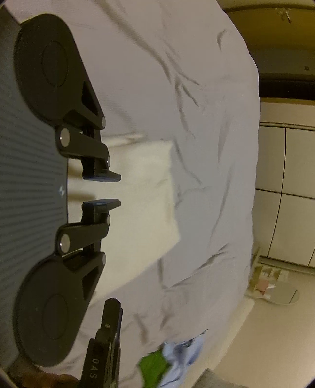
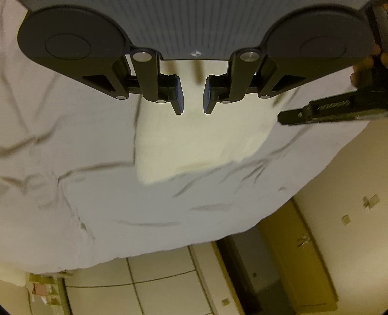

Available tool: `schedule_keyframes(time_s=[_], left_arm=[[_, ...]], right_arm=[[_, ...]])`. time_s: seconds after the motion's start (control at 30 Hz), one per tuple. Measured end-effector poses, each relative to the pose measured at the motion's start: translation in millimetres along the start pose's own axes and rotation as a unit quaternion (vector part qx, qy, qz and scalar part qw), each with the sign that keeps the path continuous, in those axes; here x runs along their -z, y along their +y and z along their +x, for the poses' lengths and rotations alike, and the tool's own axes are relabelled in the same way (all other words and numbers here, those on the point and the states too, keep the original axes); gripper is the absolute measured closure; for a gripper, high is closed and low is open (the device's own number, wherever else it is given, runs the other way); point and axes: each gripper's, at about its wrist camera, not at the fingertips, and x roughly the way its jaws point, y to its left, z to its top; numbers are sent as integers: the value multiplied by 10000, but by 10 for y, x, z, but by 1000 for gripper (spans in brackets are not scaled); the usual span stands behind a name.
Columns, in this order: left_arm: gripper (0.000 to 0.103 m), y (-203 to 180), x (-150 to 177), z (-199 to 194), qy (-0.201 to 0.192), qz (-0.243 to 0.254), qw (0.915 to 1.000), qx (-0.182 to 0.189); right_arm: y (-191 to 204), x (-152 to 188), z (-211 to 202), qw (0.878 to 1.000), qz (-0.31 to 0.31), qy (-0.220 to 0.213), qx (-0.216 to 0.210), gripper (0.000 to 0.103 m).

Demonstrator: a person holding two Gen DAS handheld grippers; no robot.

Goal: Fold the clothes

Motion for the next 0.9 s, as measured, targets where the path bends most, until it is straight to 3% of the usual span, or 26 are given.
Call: schedule_keyframes(time_s=[0.13, 0.3, 0.37, 0.43, 0.5, 0.73, 0.9], left_arm=[[88, -25, 290, 58, 109, 69, 9999, -103], [88, -60, 233, 0, 183, -217, 9991, -309], [88, -150, 218, -158, 158, -195, 9984, -501], [87, -239, 264, -342, 146, -201, 9982, -544], [85, -310, 332, -520, 144, -220, 9982, -541], [75, -545, 589, -773, 544, -191, 9954, -763], [68, -683, 742, -954, 570, -112, 9946, -860]], right_arm=[[104, 240, 212, 9984, -385, 341, 220, 82], [92, 173, 189, 9981, -417, 410, 204, 79], [47, 164, 7, 9989, -223, 353, 216, 70], [50, 220, -195, 9992, -175, 251, 238, 42], [65, 294, -377, 9994, -165, 183, 252, 40], [-6, 528, -544, 9980, 148, 539, 309, 32], [15, 612, -718, 9976, 106, 481, 487, 22]])
